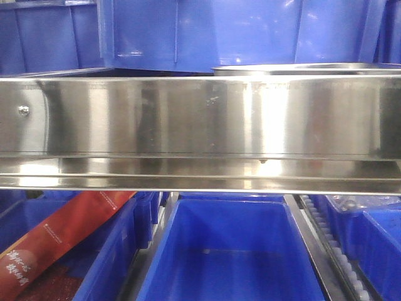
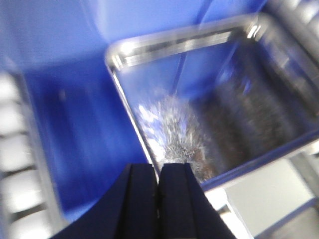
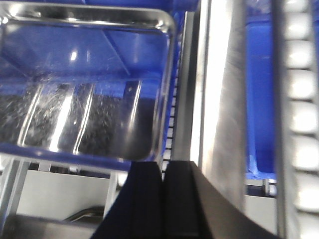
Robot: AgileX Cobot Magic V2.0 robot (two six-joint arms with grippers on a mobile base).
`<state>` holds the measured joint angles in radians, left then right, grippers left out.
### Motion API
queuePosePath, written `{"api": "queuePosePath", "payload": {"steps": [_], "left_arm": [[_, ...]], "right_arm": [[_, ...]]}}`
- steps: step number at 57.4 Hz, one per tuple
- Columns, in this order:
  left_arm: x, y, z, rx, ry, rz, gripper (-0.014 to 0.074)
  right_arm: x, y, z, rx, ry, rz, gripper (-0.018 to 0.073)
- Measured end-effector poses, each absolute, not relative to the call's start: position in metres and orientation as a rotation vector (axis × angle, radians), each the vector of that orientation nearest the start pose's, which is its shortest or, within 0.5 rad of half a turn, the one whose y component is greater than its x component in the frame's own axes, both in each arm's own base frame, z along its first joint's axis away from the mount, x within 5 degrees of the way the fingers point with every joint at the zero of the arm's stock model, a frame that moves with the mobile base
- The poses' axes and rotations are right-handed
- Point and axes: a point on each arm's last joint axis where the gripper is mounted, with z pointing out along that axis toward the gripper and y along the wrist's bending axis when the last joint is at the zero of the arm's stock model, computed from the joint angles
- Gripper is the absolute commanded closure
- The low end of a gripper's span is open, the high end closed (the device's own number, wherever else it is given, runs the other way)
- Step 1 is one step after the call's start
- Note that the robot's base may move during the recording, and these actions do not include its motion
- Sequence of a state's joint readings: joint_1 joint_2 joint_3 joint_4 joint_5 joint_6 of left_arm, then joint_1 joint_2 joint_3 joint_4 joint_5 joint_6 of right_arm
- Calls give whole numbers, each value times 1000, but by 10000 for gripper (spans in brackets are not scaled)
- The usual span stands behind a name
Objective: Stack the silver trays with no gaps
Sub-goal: 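Grip the silver tray's opposite rims with left and right grippers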
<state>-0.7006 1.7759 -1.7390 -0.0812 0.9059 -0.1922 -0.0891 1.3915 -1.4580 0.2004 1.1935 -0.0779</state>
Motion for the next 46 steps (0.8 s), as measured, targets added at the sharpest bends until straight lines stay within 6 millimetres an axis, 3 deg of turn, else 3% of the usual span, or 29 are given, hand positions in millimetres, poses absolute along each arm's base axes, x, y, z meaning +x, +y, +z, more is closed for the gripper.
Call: {"api": "queuePosePath", "payload": {"steps": [7,14,18,28,46], "left_arm": [[317,-284,349,626,2464,-449,552],[324,-294,349,624,2504,-437,408],[326,-295,350,620,2519,-427,332],[329,-297,346,606,2546,-417,210],[337,-305,333,593,2538,-436,202]], "right_arm": [[295,1,378,0,2600,219,637],[310,10,363,-35,2633,230,613],[317,12,355,-40,2655,238,517],[328,13,338,-40,2706,247,151],[342,13,328,-21,2673,241,183]]}}
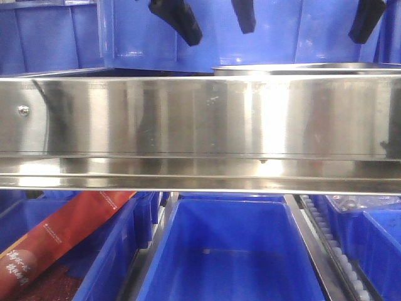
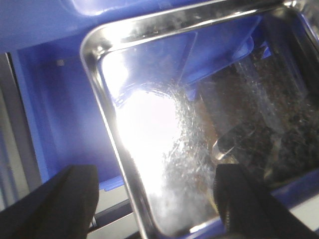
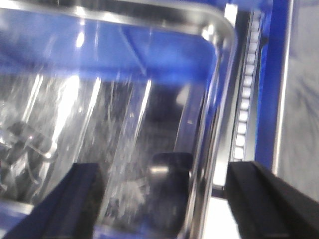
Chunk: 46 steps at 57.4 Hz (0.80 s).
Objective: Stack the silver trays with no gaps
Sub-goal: 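Grip the silver tray's opposite rims with left and right grippers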
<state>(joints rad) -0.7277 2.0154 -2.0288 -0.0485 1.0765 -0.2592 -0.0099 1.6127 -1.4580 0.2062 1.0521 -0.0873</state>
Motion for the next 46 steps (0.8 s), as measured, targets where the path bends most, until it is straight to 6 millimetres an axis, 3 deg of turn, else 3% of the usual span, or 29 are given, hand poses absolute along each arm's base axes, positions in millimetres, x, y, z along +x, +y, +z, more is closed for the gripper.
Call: {"api": "queuePosePath", "payload": {"steps": [19,33,46], "left_arm": [[346,-315,305,594,2592,-433,203],[347,-317,306,586,2569,-449,203],[352,-320,295,589,2571,-431,209]], "right_arm": [[356,13,306,-1,2722,246,183],[366,12,288,8,2764,249,189],[367,12,285,10,2772,252,189]]}}
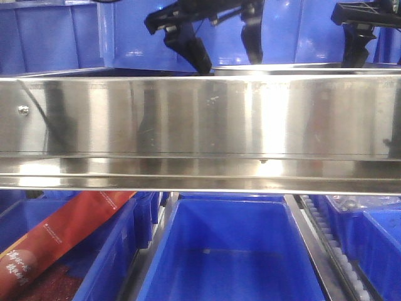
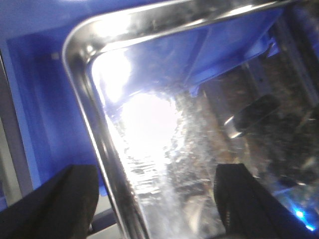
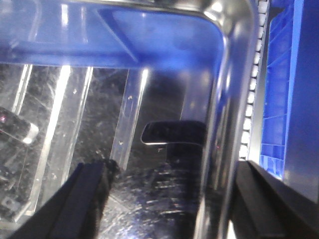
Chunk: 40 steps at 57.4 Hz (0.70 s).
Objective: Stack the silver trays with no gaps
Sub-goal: 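Grip the silver tray's opposite rims with left and right grippers, then lift the silver tray with both grippers and pull it off the shelf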
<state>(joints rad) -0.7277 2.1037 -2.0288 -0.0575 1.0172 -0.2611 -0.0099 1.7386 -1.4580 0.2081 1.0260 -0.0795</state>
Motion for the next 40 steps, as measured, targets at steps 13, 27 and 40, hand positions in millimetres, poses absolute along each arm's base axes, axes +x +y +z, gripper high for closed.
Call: {"api": "queuePosePath", "payload": {"steps": [13,27,40], "left_arm": [[355,-323,280,598,2612,-408,275],[355,-322,280,593,2612,-406,594],[361,-315,281,565,2614,-365,615]], "right_arm": [[367,12,285,12,2772,252,189],[367,12,285,11,2773,250,319],[368,5,285,16,2775,187,661]]}}
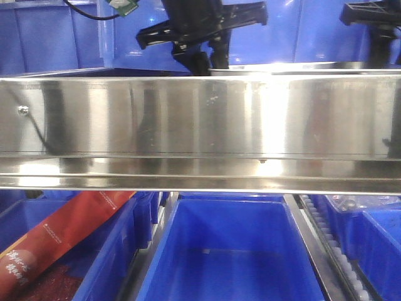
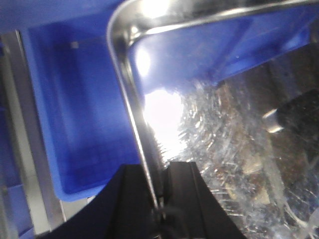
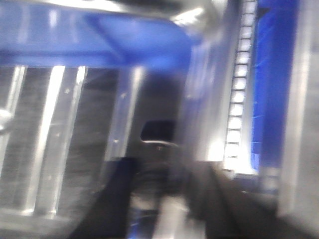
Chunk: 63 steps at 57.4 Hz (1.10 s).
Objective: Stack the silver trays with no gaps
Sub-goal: 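Lift the silver tray with both grippers and pull it off the shelf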
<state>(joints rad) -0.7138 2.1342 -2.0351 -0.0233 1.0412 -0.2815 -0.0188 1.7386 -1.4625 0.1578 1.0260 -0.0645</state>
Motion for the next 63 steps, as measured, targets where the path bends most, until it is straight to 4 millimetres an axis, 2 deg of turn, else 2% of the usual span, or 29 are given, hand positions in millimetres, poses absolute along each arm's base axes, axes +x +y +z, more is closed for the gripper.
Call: {"api": "queuePosePath", "payload": {"steps": [3,20,36,44,63], "left_arm": [[361,-315,281,565,2617,-361,615],[359,-312,293,574,2647,-333,615],[355,-307,336,569,2607,-336,615],[354,-306,359,556,2536,-377,615],[345,-300,393,542,2442,-417,615]], "right_arm": [[368,5,287,32,2768,191,634],[366,5,294,36,2790,208,640],[364,7,315,26,2798,226,640],[354,7,332,20,2762,221,640],[318,6,387,-3,2572,178,640]]}}
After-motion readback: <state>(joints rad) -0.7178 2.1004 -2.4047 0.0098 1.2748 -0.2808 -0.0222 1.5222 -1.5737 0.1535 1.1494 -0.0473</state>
